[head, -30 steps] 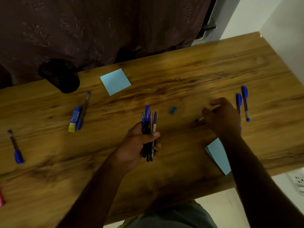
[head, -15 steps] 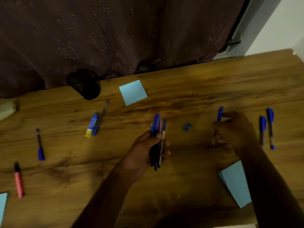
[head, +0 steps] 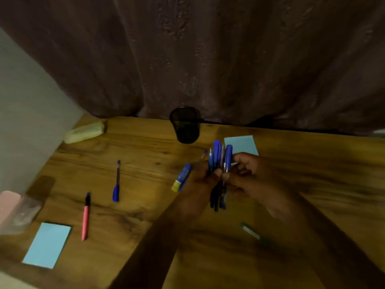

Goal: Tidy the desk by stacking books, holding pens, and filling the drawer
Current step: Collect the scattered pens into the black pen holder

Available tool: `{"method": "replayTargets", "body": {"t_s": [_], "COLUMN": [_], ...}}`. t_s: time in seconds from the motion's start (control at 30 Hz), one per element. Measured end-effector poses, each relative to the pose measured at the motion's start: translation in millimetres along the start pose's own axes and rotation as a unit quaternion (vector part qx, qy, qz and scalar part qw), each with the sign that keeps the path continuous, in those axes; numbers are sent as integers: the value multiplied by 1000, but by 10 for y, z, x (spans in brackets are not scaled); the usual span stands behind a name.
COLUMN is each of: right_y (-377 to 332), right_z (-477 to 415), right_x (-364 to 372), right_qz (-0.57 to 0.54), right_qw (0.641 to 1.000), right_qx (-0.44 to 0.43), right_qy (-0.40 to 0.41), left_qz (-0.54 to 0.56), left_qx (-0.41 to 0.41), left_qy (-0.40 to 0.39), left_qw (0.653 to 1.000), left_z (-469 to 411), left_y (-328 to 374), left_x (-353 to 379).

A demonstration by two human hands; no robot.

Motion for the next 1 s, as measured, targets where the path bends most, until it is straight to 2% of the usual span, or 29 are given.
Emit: {"method": "replayTargets", "body": {"t_s": [0.23,0.33,0.43,0.53,0.67,0.8,0.87,1.0], "right_y": [-758,-1117,-1253,-1170,-930,-843,-829,-767], "right_z": [-1053,-1339,-1603,-1837,-2012,-2015,-2016,-1998], "right_x": [186,128,55,11,6,54,78,141], "right_qz": [105,153,188,223,277,304,310,337], "right_qw": [984,966,953,946,940,931,929,925], "right_qx": [-117,-175,-185,-157,-102,-93,-80,-48], "right_qy": [82,115,149,176,172,178,183,169], "left_qz": [5,-39,-80,-89,-137,-203,-257,-259], "left_qx": [113,169,206,187,117,62,69,54], "left_qy": [8,19,34,59,104,117,123,117], "left_qw": [993,985,975,977,978,970,956,957], "left_z": [-654,-869,-1063,-1246,-1360,-1388,-1358,-1290], "left_y": [753,1128,1327,1219,978,926,993,1004], "left_x": [-990,-1254,-1422,-1498,-1533,-1534,-1493,-1412]}}
Point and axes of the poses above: each hand's wrist, its own z-axis away from the middle knuckle, its own x-axis out of the palm, y = z × x, the point moved 6 cm from there along -z, towards the middle knuckle, and after that the axes turned 13 degrees about -y, right-handed, at the moved point
